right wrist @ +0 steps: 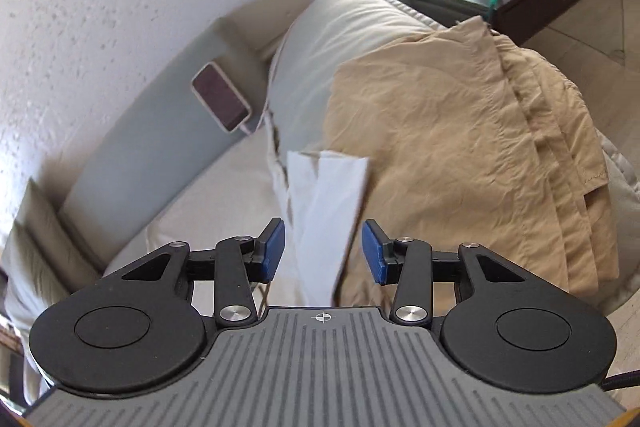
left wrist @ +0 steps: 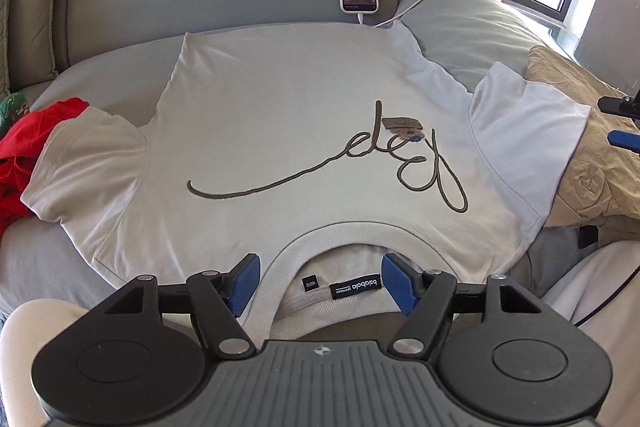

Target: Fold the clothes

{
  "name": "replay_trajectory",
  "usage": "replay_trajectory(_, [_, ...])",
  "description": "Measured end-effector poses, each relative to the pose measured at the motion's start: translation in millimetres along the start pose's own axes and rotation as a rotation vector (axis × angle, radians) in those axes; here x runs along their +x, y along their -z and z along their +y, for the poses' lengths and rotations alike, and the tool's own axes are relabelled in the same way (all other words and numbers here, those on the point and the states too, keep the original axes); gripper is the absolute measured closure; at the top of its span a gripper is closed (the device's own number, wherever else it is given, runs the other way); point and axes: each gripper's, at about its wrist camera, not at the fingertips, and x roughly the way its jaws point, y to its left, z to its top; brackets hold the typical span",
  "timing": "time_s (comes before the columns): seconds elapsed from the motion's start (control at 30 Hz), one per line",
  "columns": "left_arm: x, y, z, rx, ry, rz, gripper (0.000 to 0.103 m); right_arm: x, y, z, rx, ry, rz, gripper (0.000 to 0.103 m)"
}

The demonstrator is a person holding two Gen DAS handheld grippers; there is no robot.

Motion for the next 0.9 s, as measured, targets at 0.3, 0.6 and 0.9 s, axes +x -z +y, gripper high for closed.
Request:
replay_trajectory(0.3, [12, -2, 6, -0.012, -0.010, 0.020, 0.036, 48, -18, -17, 0.034, 0.007, -0.004, 0.075])
replay_trajectory(0.6, [12, 1, 20, -0.054, 0.002, 0.027, 0.036, 51, -6, 20, -0.243, 0.145, -0.092, 0.102])
replay_trajectory(0.9, [7, 7, 37, -0.098, 0.022, 0.016, 0.036, 50, 69, 108, -0.754, 0.143, -0.113, 0.102])
